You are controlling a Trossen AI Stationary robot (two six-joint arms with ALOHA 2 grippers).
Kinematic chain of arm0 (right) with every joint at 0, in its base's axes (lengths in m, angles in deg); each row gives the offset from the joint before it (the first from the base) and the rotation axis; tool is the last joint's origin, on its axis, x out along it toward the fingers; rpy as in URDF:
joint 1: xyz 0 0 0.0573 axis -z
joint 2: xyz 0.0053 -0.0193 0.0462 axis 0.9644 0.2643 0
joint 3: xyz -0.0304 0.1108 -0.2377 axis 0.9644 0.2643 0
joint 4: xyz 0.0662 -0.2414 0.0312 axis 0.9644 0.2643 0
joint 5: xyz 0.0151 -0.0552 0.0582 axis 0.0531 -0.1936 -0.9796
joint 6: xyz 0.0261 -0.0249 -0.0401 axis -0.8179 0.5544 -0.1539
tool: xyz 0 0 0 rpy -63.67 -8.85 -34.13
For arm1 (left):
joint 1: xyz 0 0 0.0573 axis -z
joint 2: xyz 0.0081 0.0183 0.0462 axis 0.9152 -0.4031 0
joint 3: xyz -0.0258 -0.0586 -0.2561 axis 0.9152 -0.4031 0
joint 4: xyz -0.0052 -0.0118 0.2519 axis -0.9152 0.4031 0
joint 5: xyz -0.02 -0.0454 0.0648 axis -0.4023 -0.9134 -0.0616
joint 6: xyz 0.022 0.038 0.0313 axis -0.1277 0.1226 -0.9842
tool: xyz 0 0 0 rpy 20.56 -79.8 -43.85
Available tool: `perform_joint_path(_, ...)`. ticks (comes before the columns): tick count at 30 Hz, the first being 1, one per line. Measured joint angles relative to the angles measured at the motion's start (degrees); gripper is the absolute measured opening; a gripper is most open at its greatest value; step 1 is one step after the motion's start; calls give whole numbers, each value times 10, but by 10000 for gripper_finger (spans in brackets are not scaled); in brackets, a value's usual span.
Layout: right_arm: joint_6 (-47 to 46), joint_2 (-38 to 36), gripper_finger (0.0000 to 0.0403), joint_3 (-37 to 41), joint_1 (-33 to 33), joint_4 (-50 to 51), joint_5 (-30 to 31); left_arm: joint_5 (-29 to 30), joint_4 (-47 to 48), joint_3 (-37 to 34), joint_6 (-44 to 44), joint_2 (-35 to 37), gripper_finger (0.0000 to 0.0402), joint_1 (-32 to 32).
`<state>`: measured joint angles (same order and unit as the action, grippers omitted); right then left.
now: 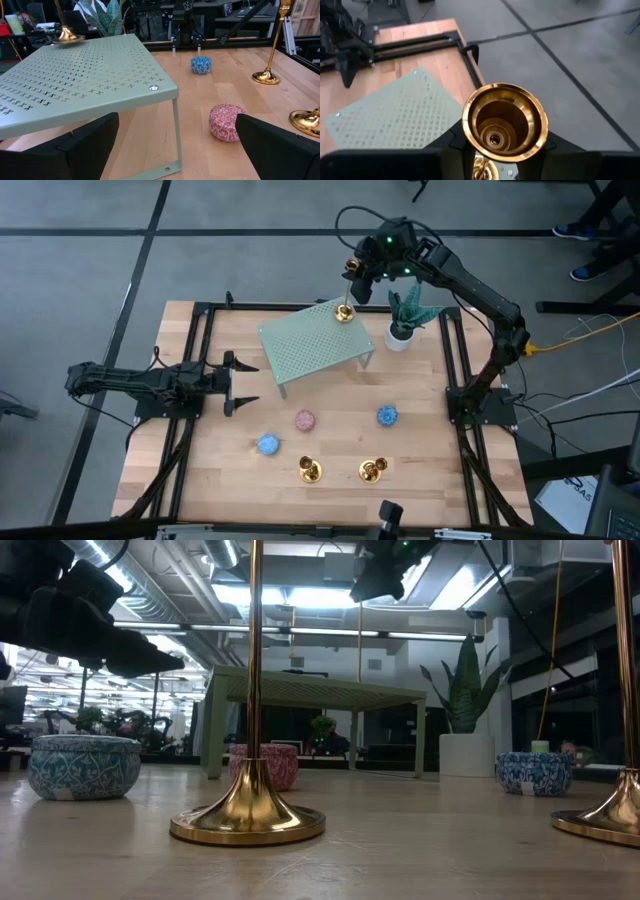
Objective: Pick & Place candle stick holders
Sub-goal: Put the right gold candle holder on the shelf
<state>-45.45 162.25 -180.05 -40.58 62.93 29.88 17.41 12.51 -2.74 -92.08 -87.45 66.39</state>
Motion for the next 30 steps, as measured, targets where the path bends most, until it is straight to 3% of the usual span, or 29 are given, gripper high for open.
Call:
perform_joint_path(7, 1, 0, 98, 0, -2, -42, 0, 0, 0, 0, 0, 0, 400, 0)
perform_joint_path(13, 0, 3, 113, 0, -2, -37, 0, 0, 0, 0, 0, 0, 400, 0)
perform_joint_path(20, 0, 6, 98, 25, -5, -58, -5, 0, 0, 0, 0, 0, 400, 0)
perform_joint_path(26, -16, 6, 132, 53, -5, -86, -5, 0, 0, 0, 0, 0, 400, 0)
perform_joint_path(30, -17, 6, 129, 54, -5, -87, -5, 0, 0, 0, 0, 0, 400, 0)
